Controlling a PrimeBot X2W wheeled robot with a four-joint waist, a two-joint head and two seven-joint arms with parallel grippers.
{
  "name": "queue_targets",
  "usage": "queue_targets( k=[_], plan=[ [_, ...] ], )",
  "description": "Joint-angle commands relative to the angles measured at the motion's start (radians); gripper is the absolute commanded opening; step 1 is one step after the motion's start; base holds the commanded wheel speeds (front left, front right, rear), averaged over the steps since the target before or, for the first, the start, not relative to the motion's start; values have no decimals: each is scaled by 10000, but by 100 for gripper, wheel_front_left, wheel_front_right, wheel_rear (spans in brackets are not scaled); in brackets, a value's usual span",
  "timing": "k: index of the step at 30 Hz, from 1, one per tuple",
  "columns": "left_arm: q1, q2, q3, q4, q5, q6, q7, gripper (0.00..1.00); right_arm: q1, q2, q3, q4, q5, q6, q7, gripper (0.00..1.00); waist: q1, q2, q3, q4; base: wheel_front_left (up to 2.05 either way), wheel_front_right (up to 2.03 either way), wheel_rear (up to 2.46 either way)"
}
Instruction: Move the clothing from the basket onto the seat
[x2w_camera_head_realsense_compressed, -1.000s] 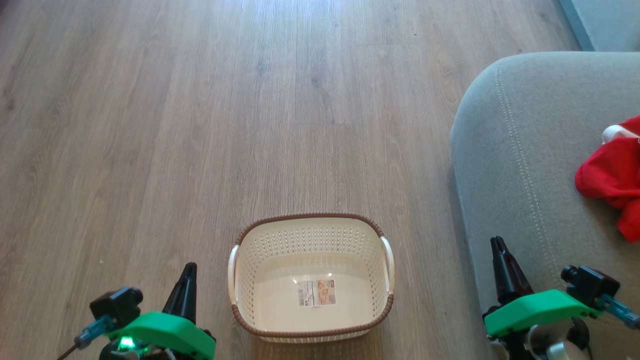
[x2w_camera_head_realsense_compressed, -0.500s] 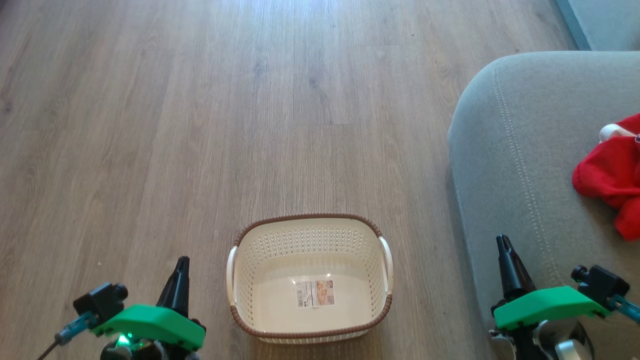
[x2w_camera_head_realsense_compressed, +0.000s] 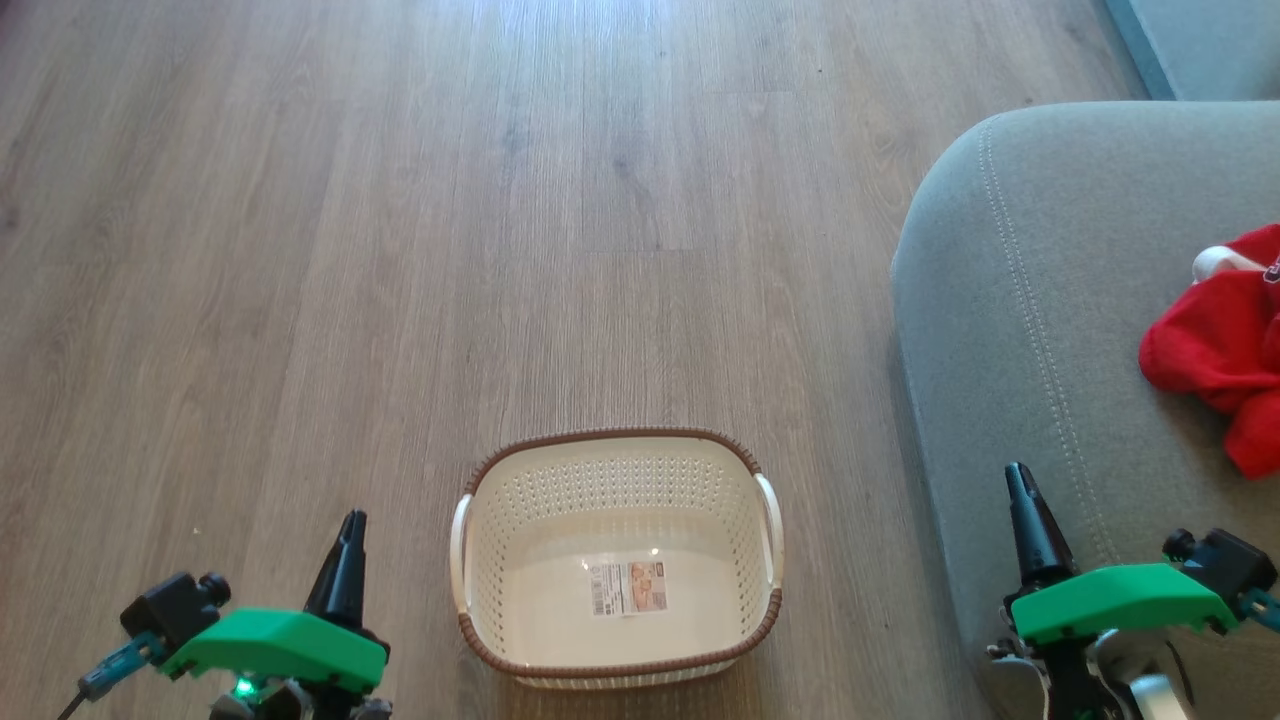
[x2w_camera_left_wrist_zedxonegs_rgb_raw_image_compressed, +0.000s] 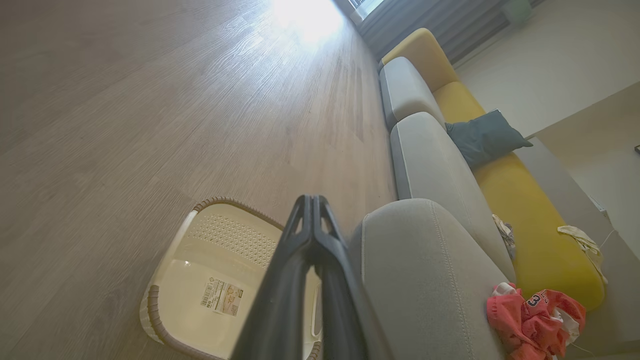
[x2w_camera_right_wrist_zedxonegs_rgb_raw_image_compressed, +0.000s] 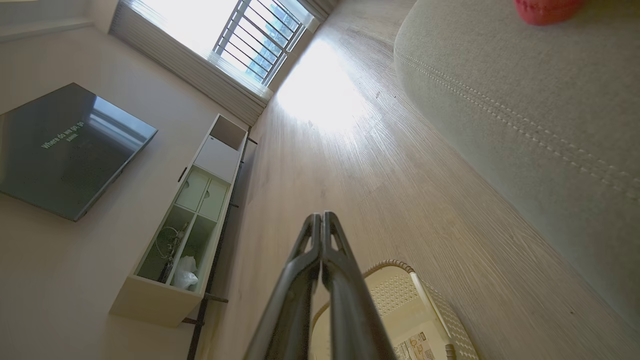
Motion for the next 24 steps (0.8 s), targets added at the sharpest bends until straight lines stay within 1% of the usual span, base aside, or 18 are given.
queue_targets(
  k=[1,24],
  plan=[
    [-577,3,252,-377,-288,-57,90,0,-518,-148,31,-363,303,1,63,0,0,0,-2,-6,0,0,0],
    [-763,0,711,-440,-2825,-270,769,0,-675,-149,-306,-403,2668,1,729,0,0,0,-33,-107,0,0,0]
  ],
)
